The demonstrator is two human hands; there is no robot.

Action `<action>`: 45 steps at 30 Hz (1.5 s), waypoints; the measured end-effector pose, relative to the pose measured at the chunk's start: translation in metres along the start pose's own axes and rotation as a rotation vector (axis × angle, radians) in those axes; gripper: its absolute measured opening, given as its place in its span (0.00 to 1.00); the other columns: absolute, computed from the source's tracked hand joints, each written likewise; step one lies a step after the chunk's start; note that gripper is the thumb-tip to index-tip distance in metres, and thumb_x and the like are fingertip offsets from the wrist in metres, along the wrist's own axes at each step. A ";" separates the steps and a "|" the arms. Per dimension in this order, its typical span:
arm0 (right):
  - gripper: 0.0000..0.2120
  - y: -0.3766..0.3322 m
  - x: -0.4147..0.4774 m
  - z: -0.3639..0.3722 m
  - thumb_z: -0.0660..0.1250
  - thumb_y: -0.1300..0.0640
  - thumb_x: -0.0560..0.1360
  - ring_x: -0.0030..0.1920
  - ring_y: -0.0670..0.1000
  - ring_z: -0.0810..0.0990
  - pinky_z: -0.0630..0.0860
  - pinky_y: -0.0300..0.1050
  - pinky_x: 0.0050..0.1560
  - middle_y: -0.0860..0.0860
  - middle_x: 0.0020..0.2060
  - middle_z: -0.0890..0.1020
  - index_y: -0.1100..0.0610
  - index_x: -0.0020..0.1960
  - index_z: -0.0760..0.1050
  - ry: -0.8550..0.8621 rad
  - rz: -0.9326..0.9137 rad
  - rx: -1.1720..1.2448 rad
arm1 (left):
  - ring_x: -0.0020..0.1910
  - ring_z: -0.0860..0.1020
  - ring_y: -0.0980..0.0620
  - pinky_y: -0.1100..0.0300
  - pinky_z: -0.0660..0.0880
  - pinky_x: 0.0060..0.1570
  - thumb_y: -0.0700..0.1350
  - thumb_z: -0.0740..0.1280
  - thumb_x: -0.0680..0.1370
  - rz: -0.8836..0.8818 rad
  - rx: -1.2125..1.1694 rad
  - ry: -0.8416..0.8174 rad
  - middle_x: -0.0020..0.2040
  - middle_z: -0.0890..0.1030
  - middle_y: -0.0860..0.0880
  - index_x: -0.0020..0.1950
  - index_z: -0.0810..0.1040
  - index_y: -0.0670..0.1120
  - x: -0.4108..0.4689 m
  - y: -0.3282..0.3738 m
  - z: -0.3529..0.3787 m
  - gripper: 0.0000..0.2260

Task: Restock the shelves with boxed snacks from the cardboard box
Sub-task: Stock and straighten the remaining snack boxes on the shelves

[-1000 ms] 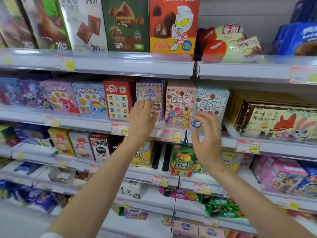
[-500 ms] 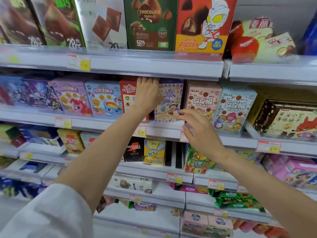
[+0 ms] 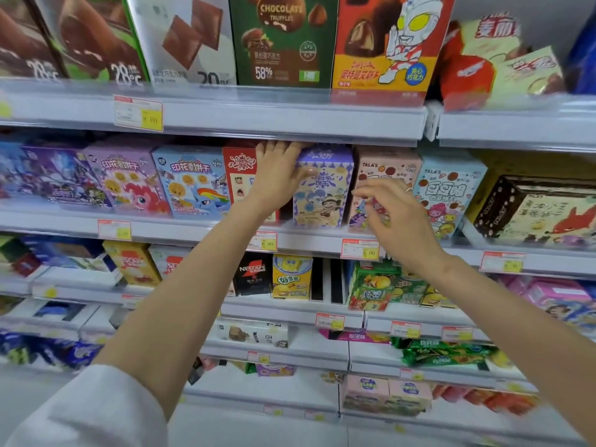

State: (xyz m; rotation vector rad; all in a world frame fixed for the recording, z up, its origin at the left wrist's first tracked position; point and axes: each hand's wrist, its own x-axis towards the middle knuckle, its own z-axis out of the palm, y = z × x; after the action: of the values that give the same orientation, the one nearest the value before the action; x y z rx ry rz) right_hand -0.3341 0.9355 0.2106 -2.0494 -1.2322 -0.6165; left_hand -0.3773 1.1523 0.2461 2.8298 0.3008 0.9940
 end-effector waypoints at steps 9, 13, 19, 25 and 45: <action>0.20 -0.002 0.024 0.014 0.58 0.60 0.77 0.68 0.54 0.68 0.61 0.44 0.70 0.55 0.66 0.73 0.61 0.68 0.69 -0.037 -0.185 -0.209 | 0.66 0.67 0.40 0.50 0.56 0.66 0.53 0.66 0.76 0.116 0.048 0.046 0.63 0.75 0.41 0.70 0.68 0.42 -0.005 -0.011 0.010 0.26; 0.19 -0.012 0.033 0.026 0.59 0.61 0.76 0.67 0.56 0.70 0.63 0.47 0.69 0.57 0.65 0.74 0.63 0.66 0.71 -0.043 -0.236 -0.243 | 0.62 0.70 0.40 0.52 0.61 0.63 0.49 0.66 0.73 0.164 0.037 0.259 0.61 0.76 0.40 0.63 0.73 0.38 -0.030 -0.033 0.014 0.23; 0.19 -0.041 0.053 0.055 0.61 0.62 0.74 0.65 0.61 0.73 0.67 0.59 0.67 0.61 0.63 0.75 0.64 0.65 0.73 -0.051 -0.395 -0.391 | 0.59 0.68 0.45 0.55 0.64 0.59 0.43 0.69 0.72 0.006 0.029 0.389 0.60 0.76 0.41 0.61 0.74 0.38 -0.063 -0.068 0.002 0.19; 0.27 -0.042 0.069 0.071 0.73 0.64 0.65 0.65 0.63 0.72 0.64 0.63 0.68 0.63 0.63 0.74 0.62 0.64 0.74 -0.130 -0.342 -0.633 | 0.61 0.71 0.41 0.52 0.62 0.59 0.44 0.75 0.67 0.024 0.123 0.241 0.61 0.76 0.41 0.63 0.73 0.39 -0.046 -0.083 -0.014 0.26; 0.31 -0.085 0.021 0.076 0.68 0.56 0.72 0.67 0.51 0.67 0.65 0.48 0.68 0.52 0.66 0.68 0.54 0.71 0.61 -0.013 0.200 0.388 | 0.54 0.69 0.45 0.59 0.66 0.55 0.36 0.74 0.68 0.275 -0.137 0.277 0.57 0.70 0.45 0.62 0.70 0.40 -0.093 -0.085 -0.045 0.24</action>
State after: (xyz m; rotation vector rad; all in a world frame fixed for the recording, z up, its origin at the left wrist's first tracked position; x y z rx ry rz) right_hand -0.3962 1.0325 0.1989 -1.8186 -1.0419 -0.2457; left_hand -0.4884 1.2161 0.2092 2.6552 -0.1329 1.4060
